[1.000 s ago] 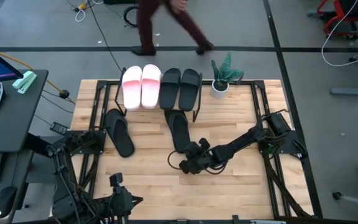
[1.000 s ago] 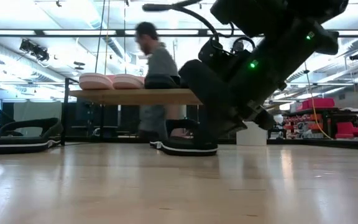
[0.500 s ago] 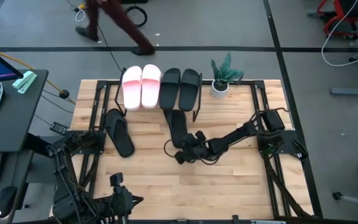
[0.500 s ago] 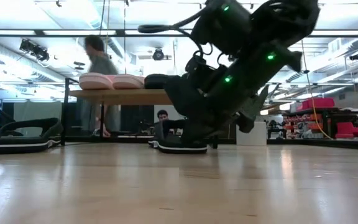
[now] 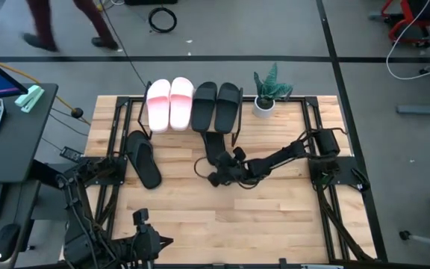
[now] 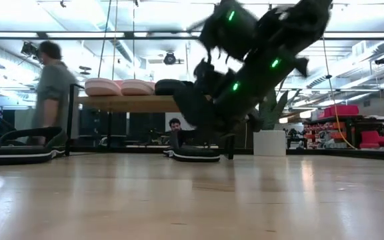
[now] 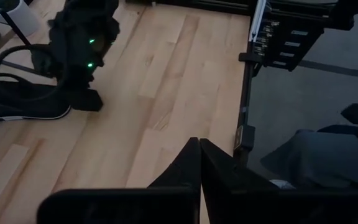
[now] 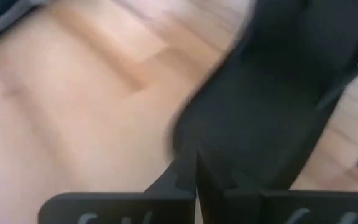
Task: Pick and place slides into the shelf
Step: Move the right black slipper under the shelf, then move the black slipper under the shelf
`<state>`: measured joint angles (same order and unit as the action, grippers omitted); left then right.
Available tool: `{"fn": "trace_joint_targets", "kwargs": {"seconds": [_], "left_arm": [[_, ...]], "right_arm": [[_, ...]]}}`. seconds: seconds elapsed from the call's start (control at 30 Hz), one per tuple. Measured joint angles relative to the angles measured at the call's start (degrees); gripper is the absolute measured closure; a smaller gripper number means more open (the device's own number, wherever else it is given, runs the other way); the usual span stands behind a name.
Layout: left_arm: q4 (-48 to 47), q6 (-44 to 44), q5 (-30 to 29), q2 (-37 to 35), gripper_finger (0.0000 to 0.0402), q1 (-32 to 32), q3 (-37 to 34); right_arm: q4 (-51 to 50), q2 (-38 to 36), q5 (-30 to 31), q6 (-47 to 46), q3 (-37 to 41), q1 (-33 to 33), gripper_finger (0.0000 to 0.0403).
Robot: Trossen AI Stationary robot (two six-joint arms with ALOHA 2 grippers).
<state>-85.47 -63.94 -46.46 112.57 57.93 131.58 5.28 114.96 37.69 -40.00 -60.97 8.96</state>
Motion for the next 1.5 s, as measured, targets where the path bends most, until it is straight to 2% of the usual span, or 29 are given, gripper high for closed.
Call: {"fn": "trace_joint_targets", "kwargs": {"seconds": [0.2,0.4,0.73,0.87,1.0,1.13,1.2,1.27,1.37,1.5], "left_arm": [[0.92,0.06,0.0,0.0,0.0391,0.2,0.01],[0.85,3.02,-0.02,0.0,0.038,0.07,0.0],[1.32,1.31,-0.02,0.0,0.0395,-0.22,0.01],[1.33,1.14,-0.02,0.0,0.0382,-0.17,-0.01],[1.11,0.11,-1.02,0.39,0.0386,-0.31,0.02],[-4.75,-9.3,-3.2,3.23,0.0397,-0.93,-0.05],[-3.14,-11.49,-3.3,4.33,0.0394,-1.86,-2.07],[-2.01,-15.56,-3.45,4.77,0.0387,-2.06,-4.91],[-4.32,-28.37,-2.74,4.82,0.0384,-2.92,-10.49],[-4.57,-40.92,2.61,3.7,0.0393,-2.67,-20.73]], "right_arm": [[4.6,-0.71,0.19,2.5,-0.13,4.62,0.0399],[3.17,-0.09,-6.12,2.73,-0.03,0.34,0.0401],[0.56,0.11,-6.91,4.1,-0.11,-5.49,0.04],[0.59,-0.16,-7.47,5.96,-0.13,-4.18,0.0398],[2.94,-1.0,-7.73,8.47,-0.13,-0.43,0.0399],[5.51,-3.45,-5.82,15.81,-0.11,3.37,0.0398],[5.55,-5.85,-4.44,18.95,-0.13,4.84,0.0398],[5.58,-9.14,-3.82,21.53,-0.13,6.1,0.0398],[4.53,-14.47,-3.42,25.19,-0.13,7.61,0.0398],[3.04,-22.44,-2.83,31.57,-0.13,9.19,0.0395]]}}
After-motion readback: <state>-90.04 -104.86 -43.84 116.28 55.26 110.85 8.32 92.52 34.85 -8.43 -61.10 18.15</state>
